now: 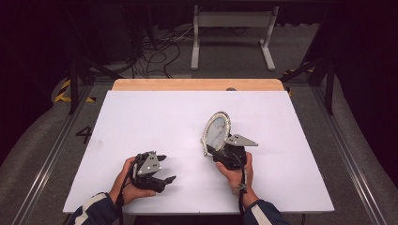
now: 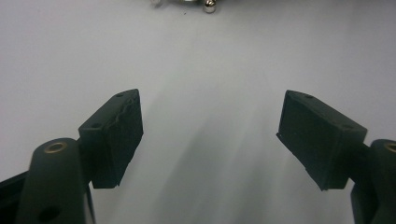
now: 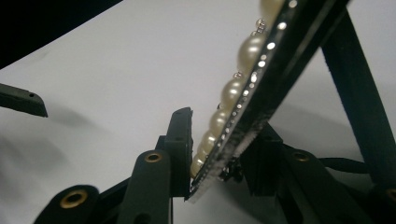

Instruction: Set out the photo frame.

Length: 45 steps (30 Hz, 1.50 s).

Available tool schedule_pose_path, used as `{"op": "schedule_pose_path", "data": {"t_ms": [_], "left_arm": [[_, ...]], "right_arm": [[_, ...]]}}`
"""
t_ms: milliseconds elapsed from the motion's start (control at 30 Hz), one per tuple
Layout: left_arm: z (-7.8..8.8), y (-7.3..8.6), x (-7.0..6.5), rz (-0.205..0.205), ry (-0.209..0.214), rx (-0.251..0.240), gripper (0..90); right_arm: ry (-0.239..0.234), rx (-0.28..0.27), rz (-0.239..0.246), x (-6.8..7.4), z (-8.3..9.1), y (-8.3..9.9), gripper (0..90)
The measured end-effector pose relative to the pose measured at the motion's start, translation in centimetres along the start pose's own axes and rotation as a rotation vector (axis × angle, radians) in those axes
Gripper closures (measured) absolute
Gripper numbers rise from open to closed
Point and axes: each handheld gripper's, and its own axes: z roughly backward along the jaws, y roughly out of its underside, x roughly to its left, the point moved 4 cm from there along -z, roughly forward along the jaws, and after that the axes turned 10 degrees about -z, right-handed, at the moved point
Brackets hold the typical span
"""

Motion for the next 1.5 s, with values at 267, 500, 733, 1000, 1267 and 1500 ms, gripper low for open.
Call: {"op": "schedule_pose_path", "data": {"t_ms": [267, 500, 733, 1000, 1267, 1500], "left_arm": [[-0.1, 0.1, 0.1, 0.014, 0.0, 0.001, 21.1], [-0.1, 0.0, 0.0, 0.009, 0.0, 0.004, 20.9], [0.0, 0.1, 0.1, 0.022, -0.002, -0.001, 20.9], [-0.1, 0.0, 0.2, 0.024, -0.002, 0.0, 20.8], [-1.1, 0.0, 0.5, 0.03, 0.008, 0.003, 20.4], [-2.6, -0.6, 2.0, 0.035, -0.001, 0.007, 19.3]], "right_arm": [[-0.052, 0.037, 0.012, -0.4, 0.9, 0.2, 70.3], [-0.101, 0.075, 0.035, -0.8, 1.6, 0.3, 71.5], [-0.118, 0.105, 0.058, -1.0, 1.9, 0.2, 71.9], [-0.074, 0.1, 0.118, -0.9, 1.8, 0.3, 60.1], [-0.09, 0.053, 0.061, -0.5, 0.5, 0.7, 66.0], [-0.102, 0.073, 0.053, -0.8, 0.3, 0.7, 73.2]]}}
